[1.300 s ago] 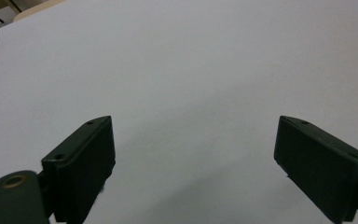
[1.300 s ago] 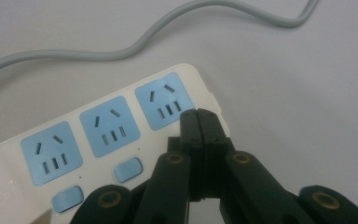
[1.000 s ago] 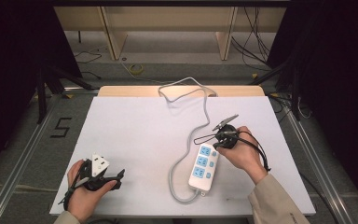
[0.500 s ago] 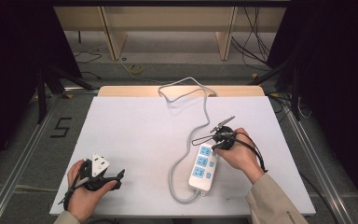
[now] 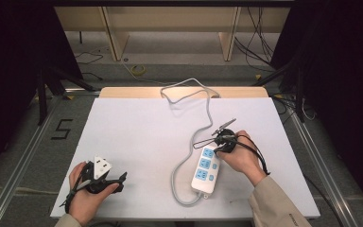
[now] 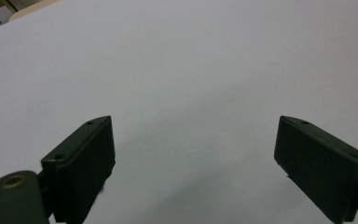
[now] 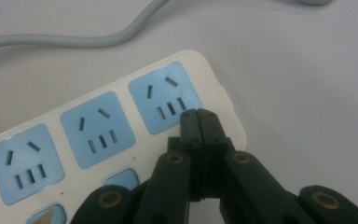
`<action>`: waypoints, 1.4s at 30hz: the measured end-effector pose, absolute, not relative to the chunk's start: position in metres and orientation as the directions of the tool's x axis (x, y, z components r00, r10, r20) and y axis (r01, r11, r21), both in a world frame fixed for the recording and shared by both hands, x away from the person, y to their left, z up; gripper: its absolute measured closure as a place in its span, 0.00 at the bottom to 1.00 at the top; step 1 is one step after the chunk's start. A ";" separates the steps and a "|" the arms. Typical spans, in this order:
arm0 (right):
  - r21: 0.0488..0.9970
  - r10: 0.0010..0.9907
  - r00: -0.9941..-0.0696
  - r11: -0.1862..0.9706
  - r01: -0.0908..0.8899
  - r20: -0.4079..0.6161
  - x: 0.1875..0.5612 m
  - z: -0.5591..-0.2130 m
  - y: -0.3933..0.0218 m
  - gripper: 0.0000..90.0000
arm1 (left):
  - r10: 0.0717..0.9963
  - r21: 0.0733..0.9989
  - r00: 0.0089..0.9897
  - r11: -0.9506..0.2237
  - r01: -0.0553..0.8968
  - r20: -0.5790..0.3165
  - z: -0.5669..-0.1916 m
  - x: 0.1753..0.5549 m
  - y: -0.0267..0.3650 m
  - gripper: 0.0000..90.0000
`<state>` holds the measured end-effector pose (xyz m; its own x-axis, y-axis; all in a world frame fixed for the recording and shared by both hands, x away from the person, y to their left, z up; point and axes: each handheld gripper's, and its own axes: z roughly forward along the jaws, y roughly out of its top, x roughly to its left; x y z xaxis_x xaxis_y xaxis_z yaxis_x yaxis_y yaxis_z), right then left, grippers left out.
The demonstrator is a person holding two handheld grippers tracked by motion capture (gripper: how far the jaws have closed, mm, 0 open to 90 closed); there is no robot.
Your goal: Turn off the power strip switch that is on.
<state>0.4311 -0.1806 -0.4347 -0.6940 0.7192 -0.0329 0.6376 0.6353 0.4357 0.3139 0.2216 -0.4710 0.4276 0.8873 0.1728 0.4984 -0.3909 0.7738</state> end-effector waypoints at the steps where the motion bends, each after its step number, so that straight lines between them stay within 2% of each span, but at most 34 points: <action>1: 0.435 0.718 -0.696 0.637 0.636 -0.034 0.431 -0.435 -0.180 1.00 | 0.887 0.774 0.428 -0.392 0.498 0.173 -0.471 0.314 0.222 0.13; 26: 0.432 0.723 -0.689 0.638 0.637 -0.052 0.431 -0.436 -0.178 1.00 | 0.887 0.776 0.427 -0.391 0.495 0.175 -0.470 0.313 0.221 0.12; 42: 0.444 0.735 -0.677 0.616 0.651 -0.026 0.432 -0.437 -0.181 1.00 | 0.886 0.776 0.428 -0.395 0.492 0.180 -0.470 0.313 0.220 0.12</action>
